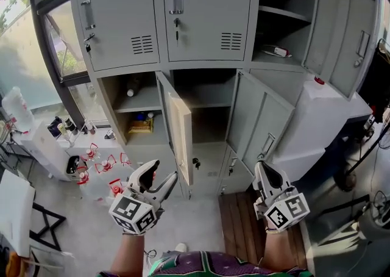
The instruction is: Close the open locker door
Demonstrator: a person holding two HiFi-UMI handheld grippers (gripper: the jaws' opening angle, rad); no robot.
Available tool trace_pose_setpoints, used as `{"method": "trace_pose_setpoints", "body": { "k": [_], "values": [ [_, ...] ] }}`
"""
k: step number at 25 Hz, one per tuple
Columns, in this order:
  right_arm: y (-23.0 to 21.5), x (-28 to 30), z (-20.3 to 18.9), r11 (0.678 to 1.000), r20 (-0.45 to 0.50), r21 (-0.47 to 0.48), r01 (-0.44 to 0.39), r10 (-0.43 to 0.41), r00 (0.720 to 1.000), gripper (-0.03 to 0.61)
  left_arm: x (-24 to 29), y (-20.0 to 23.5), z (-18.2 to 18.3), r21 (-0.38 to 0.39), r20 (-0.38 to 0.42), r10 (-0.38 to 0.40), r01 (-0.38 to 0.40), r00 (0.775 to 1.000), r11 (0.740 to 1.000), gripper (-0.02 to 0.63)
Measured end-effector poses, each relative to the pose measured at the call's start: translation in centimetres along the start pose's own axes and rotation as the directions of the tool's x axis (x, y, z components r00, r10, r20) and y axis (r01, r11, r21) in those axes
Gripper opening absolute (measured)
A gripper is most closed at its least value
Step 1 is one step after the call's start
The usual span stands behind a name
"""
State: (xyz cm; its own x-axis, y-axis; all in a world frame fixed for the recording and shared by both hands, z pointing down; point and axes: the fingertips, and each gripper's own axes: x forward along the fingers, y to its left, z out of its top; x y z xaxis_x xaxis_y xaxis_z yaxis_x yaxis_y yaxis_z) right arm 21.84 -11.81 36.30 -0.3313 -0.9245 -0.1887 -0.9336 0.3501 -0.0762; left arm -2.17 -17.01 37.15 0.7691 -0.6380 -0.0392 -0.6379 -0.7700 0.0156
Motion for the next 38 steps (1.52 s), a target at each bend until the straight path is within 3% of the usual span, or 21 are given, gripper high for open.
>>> {"method": "trace_pose_setpoints", "body": {
  "k": [13,28,38],
  "values": [
    [0.2,2.0,-3.0,1.0,-0.039,0.005,0.007,-0.007,0.999,0.006,4.7,0.9,-1.9,-0.019,-0.022,-0.081,0.08,0.997,0.997,0.259],
    [0.2,1.4,-4.5,0.996,-0.059,0.014,0.09,-0.089,0.994,0.006,8.1,1.0,-3.8,-0.02,-0.05,-0.147,0.146,0.988,0.989,0.236],
    [-0.2,-0.1,-5.1,0.988,-0.072,0.022,0.153,-0.151,0.986,0.006,8.7,0.9,-3.9,-0.013,-0.034,-0.144,0.144,0.989,0.989,0.097]
  ]
}}
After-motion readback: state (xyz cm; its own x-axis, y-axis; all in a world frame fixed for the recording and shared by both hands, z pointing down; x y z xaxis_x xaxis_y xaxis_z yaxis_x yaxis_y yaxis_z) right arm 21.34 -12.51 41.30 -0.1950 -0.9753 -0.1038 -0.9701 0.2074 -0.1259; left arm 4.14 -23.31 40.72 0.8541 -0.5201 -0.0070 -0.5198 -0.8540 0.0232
